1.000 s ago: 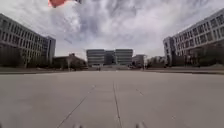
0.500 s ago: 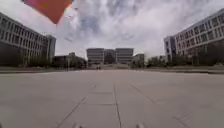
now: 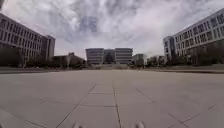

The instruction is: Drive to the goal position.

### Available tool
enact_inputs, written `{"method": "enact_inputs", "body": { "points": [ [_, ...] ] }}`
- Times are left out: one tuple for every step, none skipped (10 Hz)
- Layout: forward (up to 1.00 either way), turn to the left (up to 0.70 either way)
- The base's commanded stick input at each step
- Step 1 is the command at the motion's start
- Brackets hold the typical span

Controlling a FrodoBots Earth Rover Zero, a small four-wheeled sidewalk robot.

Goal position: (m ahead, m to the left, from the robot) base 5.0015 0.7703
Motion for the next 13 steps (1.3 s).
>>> {"method": "enact_inputs", "body": {
  "points": [
    [0.02, 0.0],
    [0.03, 0.0],
    [0.0, 0.0],
    [0.0, 0.0],
    [0.0, 0.0],
    [0.33, 0.0],
    [0.7, 0.0],
    [0.7, 0.0],
    [0.7, 0.0],
    [0.7, 0.0],
    [0.7, 0.0],
    [0.7, 0.0],
    [0.7, 0.0]
  ]
}}
